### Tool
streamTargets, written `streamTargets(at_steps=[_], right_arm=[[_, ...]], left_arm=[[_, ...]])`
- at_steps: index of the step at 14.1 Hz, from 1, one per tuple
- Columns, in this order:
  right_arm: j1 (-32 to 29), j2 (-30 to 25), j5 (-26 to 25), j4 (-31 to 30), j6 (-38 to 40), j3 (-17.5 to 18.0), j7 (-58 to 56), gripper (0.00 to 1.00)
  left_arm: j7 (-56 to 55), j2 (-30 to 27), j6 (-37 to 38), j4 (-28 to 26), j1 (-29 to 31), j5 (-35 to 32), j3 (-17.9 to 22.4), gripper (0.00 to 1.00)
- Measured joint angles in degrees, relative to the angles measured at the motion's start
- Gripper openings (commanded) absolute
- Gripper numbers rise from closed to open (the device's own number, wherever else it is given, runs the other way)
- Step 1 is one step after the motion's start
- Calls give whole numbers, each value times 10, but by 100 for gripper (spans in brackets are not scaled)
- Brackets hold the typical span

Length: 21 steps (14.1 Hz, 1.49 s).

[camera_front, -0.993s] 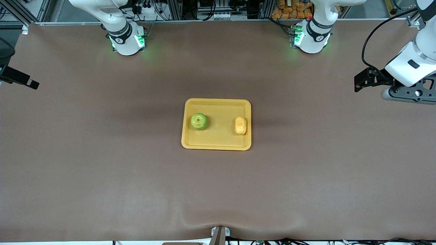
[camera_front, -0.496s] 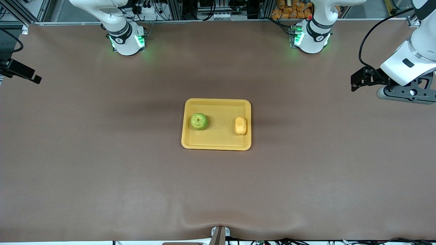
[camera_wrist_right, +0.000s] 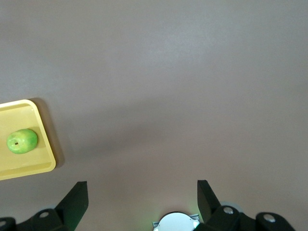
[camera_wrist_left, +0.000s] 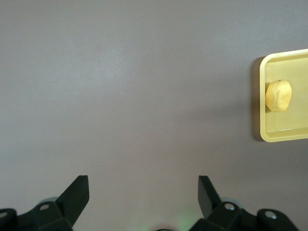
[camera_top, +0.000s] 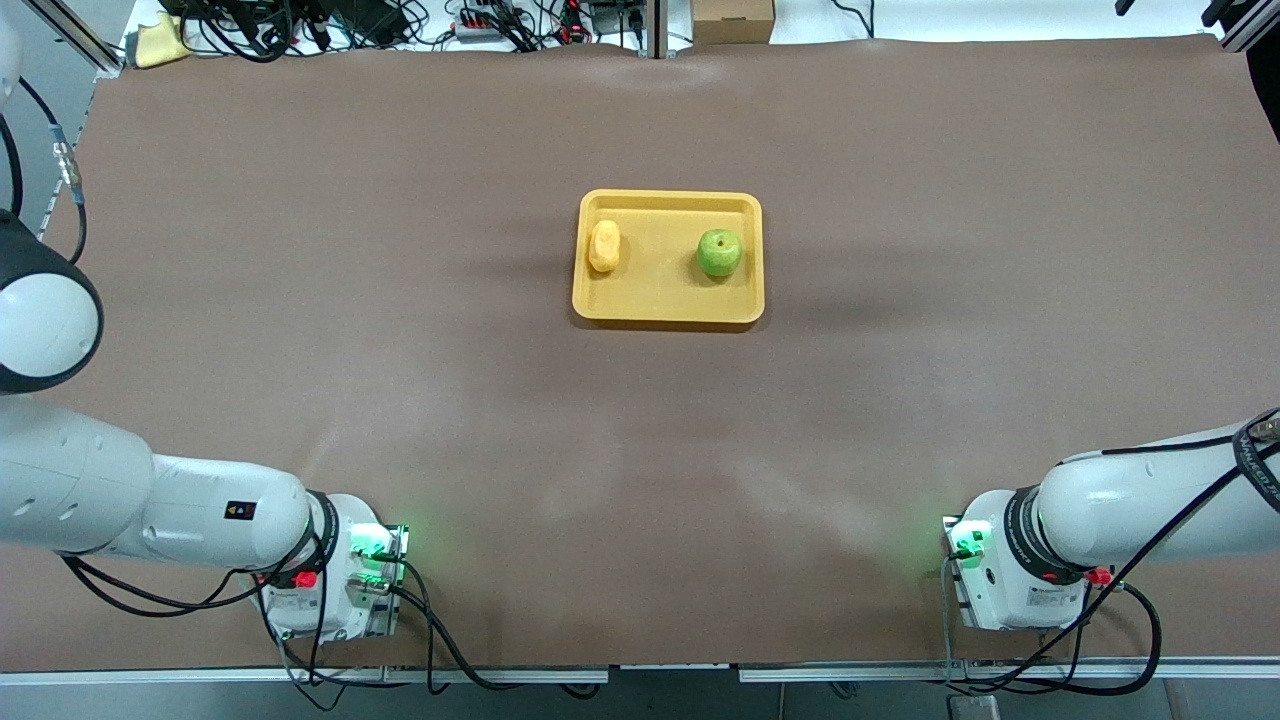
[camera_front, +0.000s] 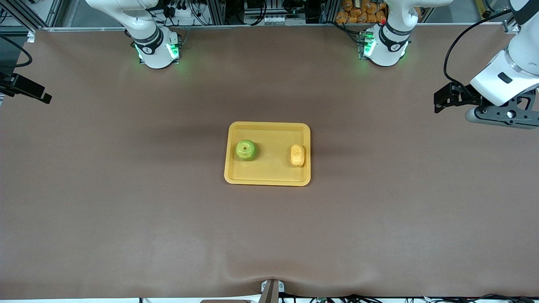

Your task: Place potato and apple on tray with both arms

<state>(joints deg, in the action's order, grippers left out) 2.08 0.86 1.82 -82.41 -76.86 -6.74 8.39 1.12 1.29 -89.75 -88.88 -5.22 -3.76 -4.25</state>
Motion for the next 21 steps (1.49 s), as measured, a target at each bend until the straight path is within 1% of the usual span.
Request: streamTargets(at_steps=[10,21], right_arm=[[-1,0,0,-8,2,2,-90,100],[-1,-1,0,-9,3,4,-100,100]], left_arm=[[0,0,0,0,2,0,0,100],[0,0,0,0,2,0,0,100]])
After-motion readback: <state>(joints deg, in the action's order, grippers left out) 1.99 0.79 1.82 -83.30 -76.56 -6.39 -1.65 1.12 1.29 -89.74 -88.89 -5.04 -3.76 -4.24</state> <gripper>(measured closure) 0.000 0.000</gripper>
